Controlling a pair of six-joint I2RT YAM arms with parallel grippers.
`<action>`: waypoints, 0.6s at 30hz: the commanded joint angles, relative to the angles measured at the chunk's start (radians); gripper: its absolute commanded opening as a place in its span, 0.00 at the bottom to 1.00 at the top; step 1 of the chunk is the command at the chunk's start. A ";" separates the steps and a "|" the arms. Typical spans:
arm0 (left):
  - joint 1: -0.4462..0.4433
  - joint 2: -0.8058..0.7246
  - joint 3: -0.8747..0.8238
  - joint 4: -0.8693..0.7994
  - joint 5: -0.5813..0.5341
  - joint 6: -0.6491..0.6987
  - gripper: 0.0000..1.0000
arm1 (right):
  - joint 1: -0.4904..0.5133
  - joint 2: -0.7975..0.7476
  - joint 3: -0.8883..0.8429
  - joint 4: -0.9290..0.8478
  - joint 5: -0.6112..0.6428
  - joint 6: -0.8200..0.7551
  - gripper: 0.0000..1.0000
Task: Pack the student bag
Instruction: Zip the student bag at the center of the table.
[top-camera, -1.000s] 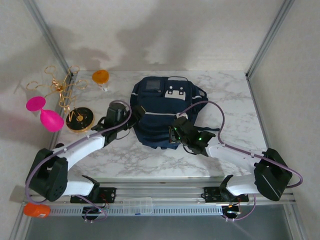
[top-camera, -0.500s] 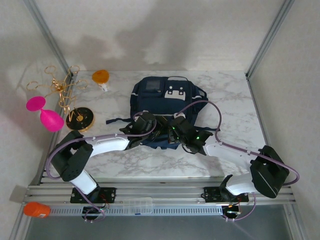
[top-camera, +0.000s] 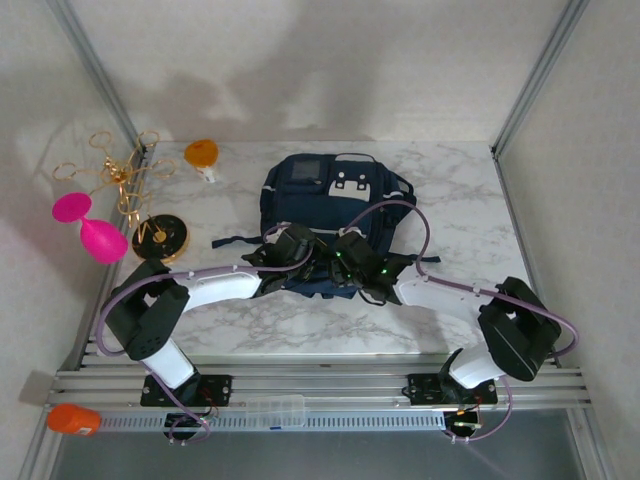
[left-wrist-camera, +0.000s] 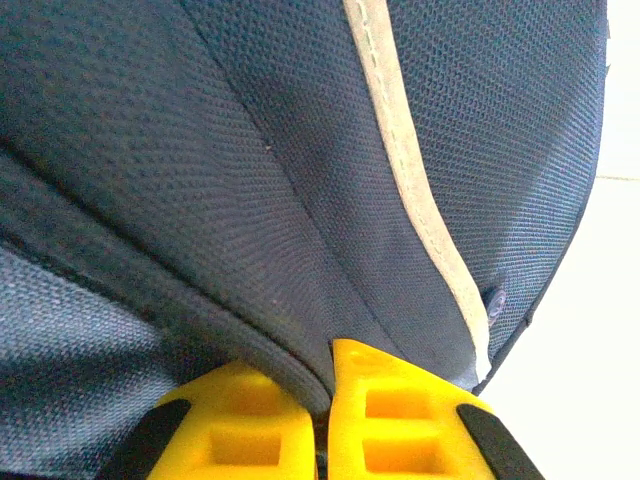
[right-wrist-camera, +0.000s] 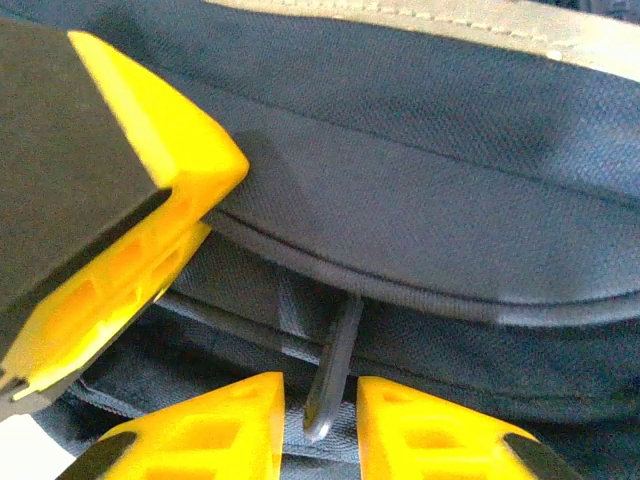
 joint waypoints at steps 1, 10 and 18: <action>-0.001 -0.011 0.033 -0.001 -0.061 0.016 0.00 | -0.029 0.023 0.037 0.030 -0.010 -0.006 0.27; -0.006 -0.043 0.036 -0.016 -0.074 0.036 0.00 | -0.041 0.070 0.093 0.008 0.003 -0.035 0.11; 0.006 -0.135 0.034 -0.152 -0.151 0.112 0.00 | -0.049 -0.055 0.064 -0.133 0.101 -0.019 0.00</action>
